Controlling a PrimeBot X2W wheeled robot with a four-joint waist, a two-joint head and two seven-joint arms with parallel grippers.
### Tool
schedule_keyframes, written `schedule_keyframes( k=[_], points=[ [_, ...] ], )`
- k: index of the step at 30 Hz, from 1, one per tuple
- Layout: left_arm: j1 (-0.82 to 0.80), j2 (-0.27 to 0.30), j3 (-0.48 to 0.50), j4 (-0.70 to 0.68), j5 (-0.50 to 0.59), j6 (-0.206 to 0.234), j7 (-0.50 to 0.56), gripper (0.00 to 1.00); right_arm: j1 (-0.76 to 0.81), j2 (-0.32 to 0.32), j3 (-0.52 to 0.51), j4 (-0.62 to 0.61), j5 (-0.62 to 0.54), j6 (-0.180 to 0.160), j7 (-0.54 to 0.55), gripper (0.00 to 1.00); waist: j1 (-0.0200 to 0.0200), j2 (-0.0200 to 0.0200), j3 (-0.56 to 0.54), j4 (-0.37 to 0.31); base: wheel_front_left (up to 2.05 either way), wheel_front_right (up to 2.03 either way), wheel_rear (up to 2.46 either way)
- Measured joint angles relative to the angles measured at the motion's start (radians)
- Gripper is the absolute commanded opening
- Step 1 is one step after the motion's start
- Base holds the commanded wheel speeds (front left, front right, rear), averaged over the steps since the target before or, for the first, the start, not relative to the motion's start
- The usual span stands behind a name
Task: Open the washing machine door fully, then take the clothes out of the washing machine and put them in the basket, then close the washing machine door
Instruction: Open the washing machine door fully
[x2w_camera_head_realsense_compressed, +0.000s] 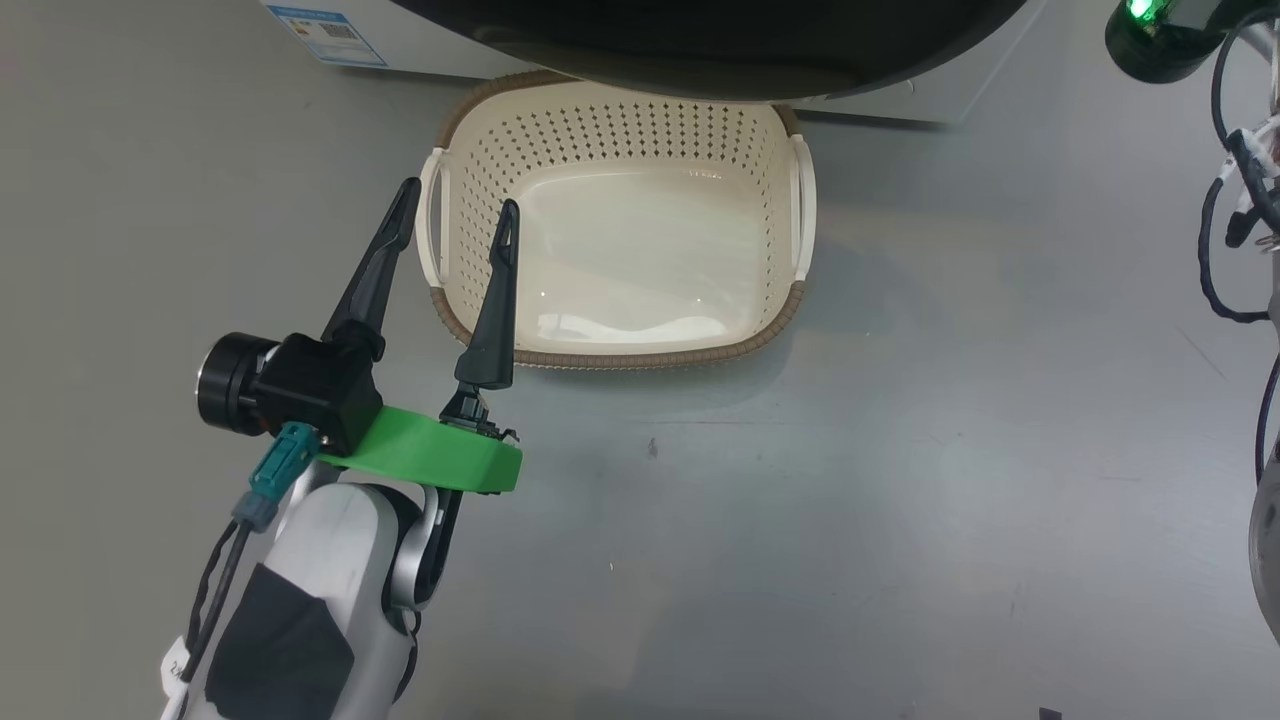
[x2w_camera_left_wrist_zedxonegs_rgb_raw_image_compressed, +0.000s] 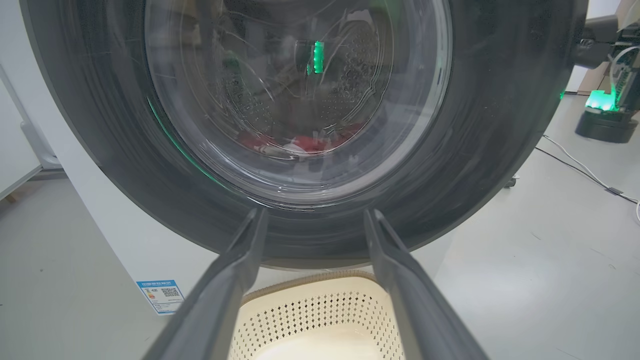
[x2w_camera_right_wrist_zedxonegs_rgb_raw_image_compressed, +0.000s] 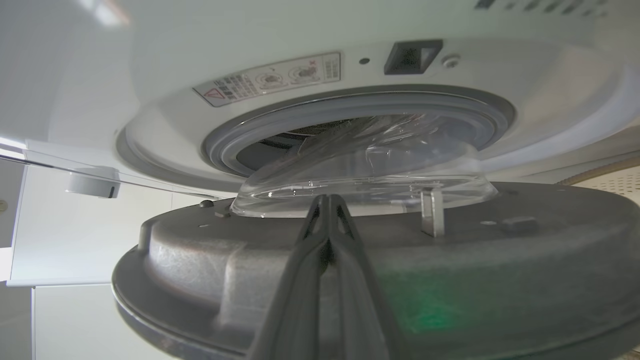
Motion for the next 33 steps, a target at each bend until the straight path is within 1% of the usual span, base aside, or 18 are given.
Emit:
schedule_keyframes(
  k=[3, 7, 13, 20, 33],
  points=[
    [0.0, 0.0, 0.0, 0.013, 0.0, 0.0, 0.0, 1.0, 0.032, 0.006, 0.007, 0.003, 0.005, 0.018, 0.029, 0.0, 0.0, 0.0, -0.02, -0.006, 0.0, 0.0, 0.0],
    [0.004, 0.0, 0.0, 0.03, 0.0, 0.0, 0.0, 1.0, 0.066, 0.018, 0.019, 0.006, 0.013, 0.029, 0.056, 0.0, 0.0, 0.0, -0.042, -0.011, 0.0, 0.0, 0.0],
    [0.013, 0.0, 0.001, 0.043, 0.0, 0.0, 0.0, 1.0, 0.113, 0.038, 0.031, 0.007, 0.025, 0.036, 0.086, 0.0, 0.0, 0.0, -0.072, -0.018, 0.0, 0.0, 0.0],
    [0.046, 0.0, 0.002, 0.066, 0.0, 0.0, 0.0, 1.0, 0.172, 0.047, 0.042, 0.005, 0.031, 0.049, 0.118, 0.0, 0.0, 0.0, -0.117, -0.022, 0.0, 0.0, 0.0],
    [0.098, 0.0, 0.004, 0.105, -0.001, 0.0, 0.0, 1.0, 0.288, 0.072, 0.08, -0.011, 0.033, 0.053, 0.161, 0.0, 0.0, 0.0, -0.207, -0.018, 0.0, 0.0, 0.0]
  ],
)
